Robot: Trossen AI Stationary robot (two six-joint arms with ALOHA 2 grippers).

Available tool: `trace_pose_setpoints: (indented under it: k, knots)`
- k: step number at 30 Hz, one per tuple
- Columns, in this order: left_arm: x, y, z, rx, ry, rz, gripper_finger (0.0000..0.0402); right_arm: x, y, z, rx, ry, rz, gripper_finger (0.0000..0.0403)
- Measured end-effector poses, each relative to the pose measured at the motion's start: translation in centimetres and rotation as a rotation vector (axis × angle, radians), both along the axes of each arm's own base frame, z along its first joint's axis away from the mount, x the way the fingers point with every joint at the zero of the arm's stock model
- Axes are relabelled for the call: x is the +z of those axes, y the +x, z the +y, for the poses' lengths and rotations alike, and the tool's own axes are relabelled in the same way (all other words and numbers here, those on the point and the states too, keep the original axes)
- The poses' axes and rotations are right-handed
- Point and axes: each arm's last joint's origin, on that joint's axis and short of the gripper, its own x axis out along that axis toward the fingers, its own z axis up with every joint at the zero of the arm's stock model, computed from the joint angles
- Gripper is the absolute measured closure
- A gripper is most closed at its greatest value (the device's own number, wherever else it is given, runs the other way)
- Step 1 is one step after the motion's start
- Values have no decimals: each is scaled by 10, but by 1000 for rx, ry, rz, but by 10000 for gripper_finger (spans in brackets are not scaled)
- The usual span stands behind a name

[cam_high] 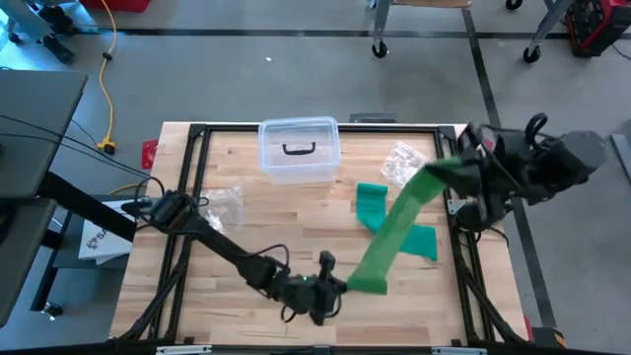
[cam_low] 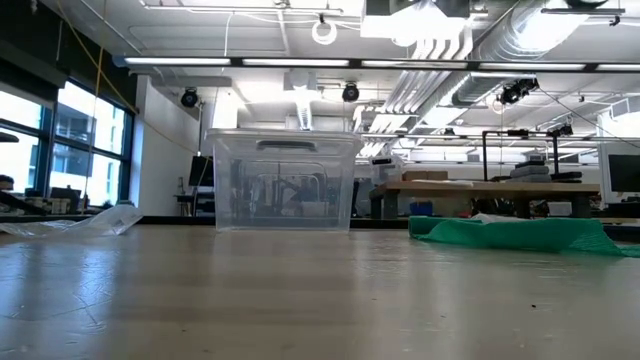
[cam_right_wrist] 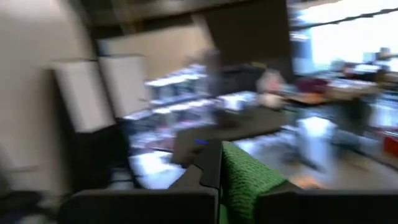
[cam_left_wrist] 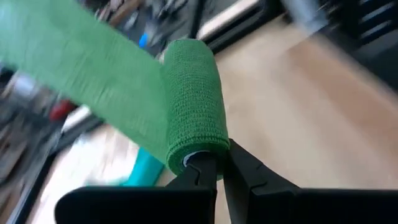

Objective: Roll bandage
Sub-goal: Roll the green bandage

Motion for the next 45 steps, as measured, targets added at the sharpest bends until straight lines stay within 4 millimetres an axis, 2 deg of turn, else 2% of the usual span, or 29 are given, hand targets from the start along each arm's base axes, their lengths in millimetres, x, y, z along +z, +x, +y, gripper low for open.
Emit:
trace_pose_setpoints:
  k: [5,11,13,17,21,25,29,33,35,40,42,45]
  knots:
    - [-7,6,35,261,-86,53,401,-5,21,37,313,-2,-44,403]
    - [0,0,74,454,-126,135,401,-34,39,98,505,-47,76,403]
    - [11,-7,85,518,-100,141,401,-46,41,121,517,-72,117,403]
    - [44,-26,104,608,-104,125,401,-69,36,158,476,-148,195,403]
    - [84,-50,123,693,-95,51,401,-90,34,183,425,-197,273,403]
    - [129,-78,135,707,-115,-64,401,-114,41,198,388,-251,368,403]
    - [166,-106,141,682,-184,-173,401,-139,56,197,287,-306,499,403]
    - [185,-126,138,649,-224,-224,401,-170,72,183,225,-310,579,403]
    - [188,-132,134,636,-228,-238,401,-193,77,168,185,-300,619,403]
    - [190,-139,121,651,-192,-279,401,-263,88,114,39,-174,713,403]
    - [192,-138,113,647,-146,-301,401,-291,95,97,30,-158,716,403]
    - [195,-130,93,580,-55,-328,401,-326,101,80,84,-144,659,403]
